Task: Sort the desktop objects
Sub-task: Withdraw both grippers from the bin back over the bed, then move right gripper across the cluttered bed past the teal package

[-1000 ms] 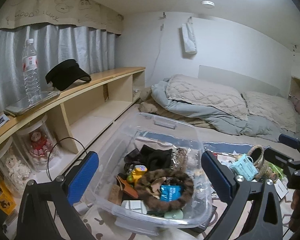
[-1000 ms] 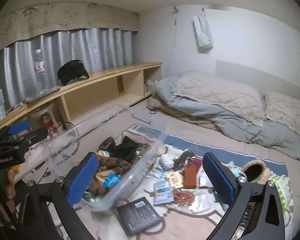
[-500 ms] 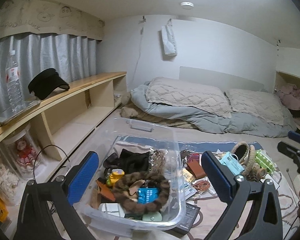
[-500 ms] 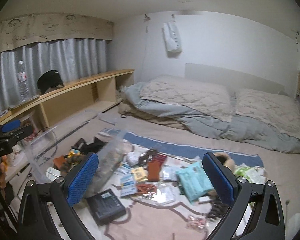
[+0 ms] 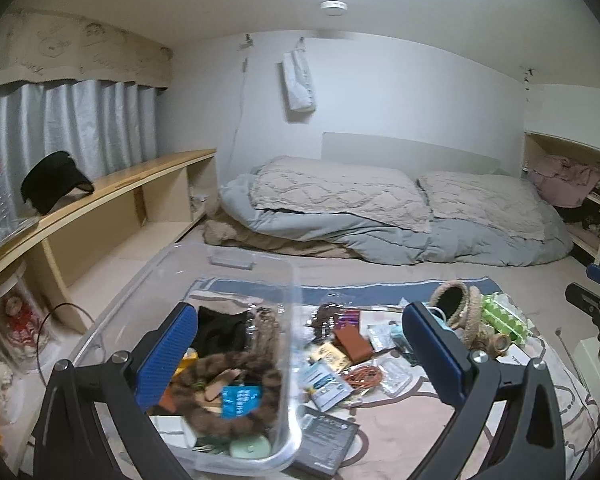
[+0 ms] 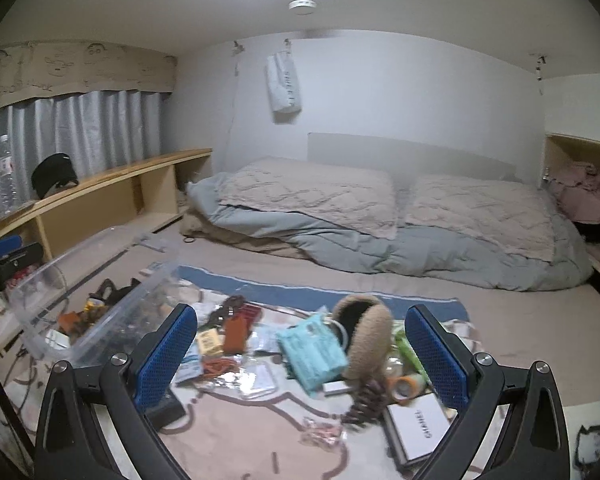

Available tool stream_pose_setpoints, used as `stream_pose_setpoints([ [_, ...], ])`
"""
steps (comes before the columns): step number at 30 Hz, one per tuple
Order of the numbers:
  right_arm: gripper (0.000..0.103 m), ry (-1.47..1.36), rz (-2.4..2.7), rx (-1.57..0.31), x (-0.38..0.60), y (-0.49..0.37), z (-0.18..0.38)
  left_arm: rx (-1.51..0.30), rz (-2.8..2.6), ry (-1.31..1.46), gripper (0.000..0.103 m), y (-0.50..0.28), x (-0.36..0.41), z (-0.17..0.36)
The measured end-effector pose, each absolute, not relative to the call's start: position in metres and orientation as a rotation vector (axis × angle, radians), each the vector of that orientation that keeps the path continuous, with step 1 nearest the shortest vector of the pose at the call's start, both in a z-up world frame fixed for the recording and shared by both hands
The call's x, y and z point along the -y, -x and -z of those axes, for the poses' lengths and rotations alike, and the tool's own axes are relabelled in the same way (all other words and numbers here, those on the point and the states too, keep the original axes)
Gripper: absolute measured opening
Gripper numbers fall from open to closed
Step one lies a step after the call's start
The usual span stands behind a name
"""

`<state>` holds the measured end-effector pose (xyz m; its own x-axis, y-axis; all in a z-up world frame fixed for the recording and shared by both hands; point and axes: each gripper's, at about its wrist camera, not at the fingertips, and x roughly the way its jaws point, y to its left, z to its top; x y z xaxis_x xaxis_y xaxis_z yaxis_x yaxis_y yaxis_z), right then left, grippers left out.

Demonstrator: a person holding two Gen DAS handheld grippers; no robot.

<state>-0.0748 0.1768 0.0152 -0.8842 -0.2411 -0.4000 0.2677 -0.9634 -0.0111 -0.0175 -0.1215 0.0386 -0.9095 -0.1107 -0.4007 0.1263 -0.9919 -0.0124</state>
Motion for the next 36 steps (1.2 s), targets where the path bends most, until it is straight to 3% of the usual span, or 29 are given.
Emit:
stream_pose_setpoints([
  [15, 0.103, -0.493, 2.972, -0.086, -0.221, 0.067, 0.002, -0.001, 3.031, -0.604, 0.103, 0.038, 0.066, -0.024],
  [26, 0.103, -0.609, 2.983, -0.019, -0.236, 0.081, 0.026, 0.044, 3.050, -0.651, 0.103, 0.057, 0.047, -0.007],
  [36, 0.103, -0.725, 2.966, 0.009, -0.229, 0.109, 0.049, -0.041, 3.060, -0.645, 0.103, 0.079, 0.037, -0.002],
])
